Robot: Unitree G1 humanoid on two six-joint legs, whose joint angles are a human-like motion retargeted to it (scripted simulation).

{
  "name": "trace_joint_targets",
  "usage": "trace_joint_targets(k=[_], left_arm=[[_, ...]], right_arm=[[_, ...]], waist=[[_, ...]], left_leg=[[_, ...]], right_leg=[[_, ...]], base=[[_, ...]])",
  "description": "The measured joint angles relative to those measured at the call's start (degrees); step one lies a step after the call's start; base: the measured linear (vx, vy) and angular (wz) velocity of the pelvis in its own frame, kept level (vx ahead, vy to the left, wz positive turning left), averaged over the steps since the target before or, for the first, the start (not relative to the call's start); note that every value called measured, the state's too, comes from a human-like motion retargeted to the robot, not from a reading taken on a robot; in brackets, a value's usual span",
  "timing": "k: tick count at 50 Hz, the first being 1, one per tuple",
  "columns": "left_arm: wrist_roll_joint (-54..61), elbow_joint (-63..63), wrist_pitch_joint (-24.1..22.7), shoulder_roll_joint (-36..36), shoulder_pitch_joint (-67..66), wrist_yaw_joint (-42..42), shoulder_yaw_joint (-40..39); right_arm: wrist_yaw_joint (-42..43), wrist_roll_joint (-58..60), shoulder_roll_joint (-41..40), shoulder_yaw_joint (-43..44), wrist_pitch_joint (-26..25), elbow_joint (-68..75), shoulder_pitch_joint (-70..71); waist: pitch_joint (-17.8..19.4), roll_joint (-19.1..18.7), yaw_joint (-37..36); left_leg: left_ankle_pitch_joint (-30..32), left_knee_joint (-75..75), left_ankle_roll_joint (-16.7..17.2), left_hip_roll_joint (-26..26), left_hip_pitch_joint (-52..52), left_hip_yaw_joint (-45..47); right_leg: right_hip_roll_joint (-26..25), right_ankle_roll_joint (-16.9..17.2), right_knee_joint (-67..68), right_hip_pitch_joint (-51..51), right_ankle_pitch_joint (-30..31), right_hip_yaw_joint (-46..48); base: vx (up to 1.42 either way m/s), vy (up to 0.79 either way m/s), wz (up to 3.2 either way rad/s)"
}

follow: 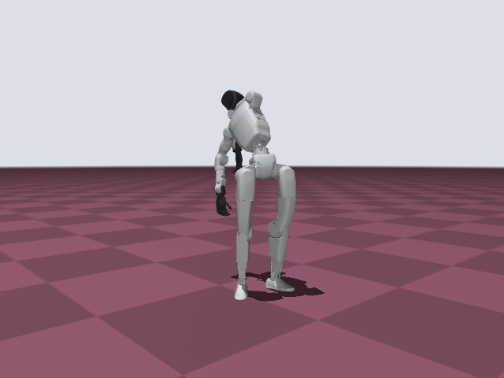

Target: In place motions

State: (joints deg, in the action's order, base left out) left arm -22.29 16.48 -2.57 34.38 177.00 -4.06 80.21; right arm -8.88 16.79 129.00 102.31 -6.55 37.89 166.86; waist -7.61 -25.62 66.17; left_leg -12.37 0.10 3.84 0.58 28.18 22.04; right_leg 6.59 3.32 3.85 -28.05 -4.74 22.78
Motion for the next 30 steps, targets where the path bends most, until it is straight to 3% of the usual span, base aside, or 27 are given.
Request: trace_joint_targets(k=[10, 21, 30], left_arm=[[1.4, 4.1, 2.2, 0.0, 0.0, 6.4, 0.0], [2.0, 15.7, 2.4, 0.0, 0.0, -2.3, 0.0], [9.9, 20.7, 1.0, 0.0, 0.0, -5.7, 0.0]], right_arm=[[-1.0, -0.6, 0.0, -0.1, 3.3, -5.9, 1.8], [-3.0, -3.3, 0.0, 5.6, 3.2, -4.7, 3.6], [-1.9, -1.2, 0.0, 12.3, 1.6, 9.4, 4.9]], waist=[[-0.7, 0.0, -2.4], [0.8, 0.0, -6.4], [0.1, 0.4, -6.0]], left_leg=[[-1.9, 0.0, -0.6, 0.7, 0.2, 1.5], [-3.7, 0.1, -1.2, 1.5, -0.5, 2.7], [-4.6, 0.4, -2.3, 2.0, -2.3, 1.3]], right_leg=[[0.0, 0.2, -0.1, 0.7, 0.2, -1.4], [0.7, 1.1, 0.8, 2.7, 0.4, -2.7], [1.4, 1.9, 3.3, 4.5, 1.2, -2.3]], base=[[0.09, 0.05, -0.12], [0.09, 0.05, -0.08], [0.09, 0.07, 0.14]])
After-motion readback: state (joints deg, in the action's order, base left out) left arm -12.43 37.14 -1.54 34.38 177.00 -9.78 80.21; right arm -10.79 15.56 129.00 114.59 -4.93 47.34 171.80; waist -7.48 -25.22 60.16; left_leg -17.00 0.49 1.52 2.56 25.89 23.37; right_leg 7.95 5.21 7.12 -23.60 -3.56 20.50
